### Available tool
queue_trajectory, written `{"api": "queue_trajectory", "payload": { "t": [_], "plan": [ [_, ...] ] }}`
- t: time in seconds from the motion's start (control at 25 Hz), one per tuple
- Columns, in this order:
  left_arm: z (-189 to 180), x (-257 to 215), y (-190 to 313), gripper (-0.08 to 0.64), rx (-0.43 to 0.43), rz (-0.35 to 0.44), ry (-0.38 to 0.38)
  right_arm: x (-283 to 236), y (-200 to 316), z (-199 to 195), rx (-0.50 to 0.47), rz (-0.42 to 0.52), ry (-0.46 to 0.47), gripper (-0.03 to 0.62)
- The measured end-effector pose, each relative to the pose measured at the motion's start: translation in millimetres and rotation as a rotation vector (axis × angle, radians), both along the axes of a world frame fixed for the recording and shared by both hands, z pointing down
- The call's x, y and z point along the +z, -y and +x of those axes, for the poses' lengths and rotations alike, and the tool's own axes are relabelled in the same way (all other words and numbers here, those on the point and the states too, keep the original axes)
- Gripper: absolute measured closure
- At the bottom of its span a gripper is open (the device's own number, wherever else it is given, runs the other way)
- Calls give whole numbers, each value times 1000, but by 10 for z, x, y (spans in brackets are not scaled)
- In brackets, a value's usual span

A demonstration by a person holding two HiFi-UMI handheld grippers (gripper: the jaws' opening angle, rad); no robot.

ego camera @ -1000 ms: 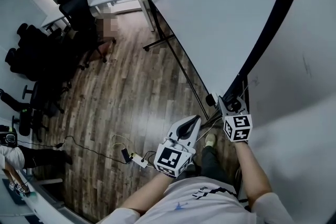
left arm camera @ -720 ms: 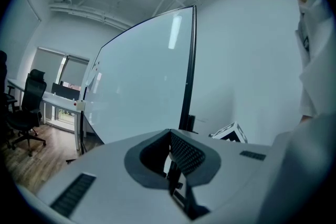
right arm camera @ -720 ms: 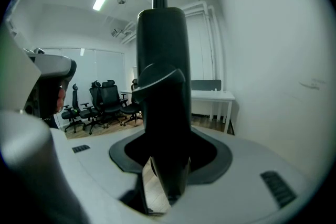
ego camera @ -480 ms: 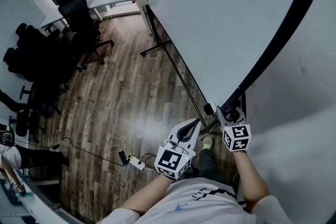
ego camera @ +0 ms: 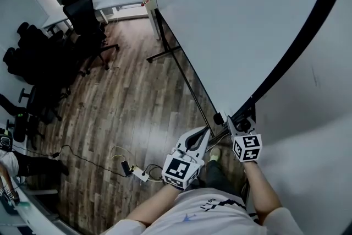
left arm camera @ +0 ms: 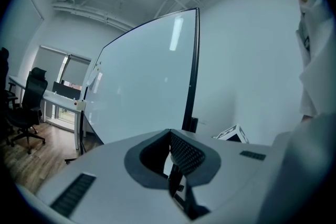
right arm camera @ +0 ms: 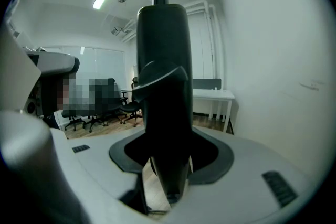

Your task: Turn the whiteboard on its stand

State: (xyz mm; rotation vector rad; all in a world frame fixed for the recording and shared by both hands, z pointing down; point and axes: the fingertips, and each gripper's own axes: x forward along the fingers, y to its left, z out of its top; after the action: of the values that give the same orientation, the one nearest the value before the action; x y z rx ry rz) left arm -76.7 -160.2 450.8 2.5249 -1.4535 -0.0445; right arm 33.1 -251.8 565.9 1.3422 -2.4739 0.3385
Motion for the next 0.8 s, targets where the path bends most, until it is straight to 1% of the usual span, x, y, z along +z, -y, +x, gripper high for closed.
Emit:
{"api": "queue_trajectory", "payload": {
  "t": [0.12, 0.32, 0.56, 0.68, 0.8],
  "plan": [
    [19, 1, 6, 548, 13, -1, -7, 17, -60, 16, 12, -4, -37, 407],
    [69, -2, 3, 548, 33, -7, -21, -34, -136, 76, 38, -20, -54, 406],
    [127, 101, -62, 548, 62, -28, -29, -47, -375, 192, 82, -30, -87, 407],
    [216, 146, -103, 548, 71, -44, -23, -88, -500, 251, 84, -36, -58, 407],
    [311, 112, -189, 548, 78, -44, -11, -251, -616, 267, 73, -27, 5, 414]
  ]
}}
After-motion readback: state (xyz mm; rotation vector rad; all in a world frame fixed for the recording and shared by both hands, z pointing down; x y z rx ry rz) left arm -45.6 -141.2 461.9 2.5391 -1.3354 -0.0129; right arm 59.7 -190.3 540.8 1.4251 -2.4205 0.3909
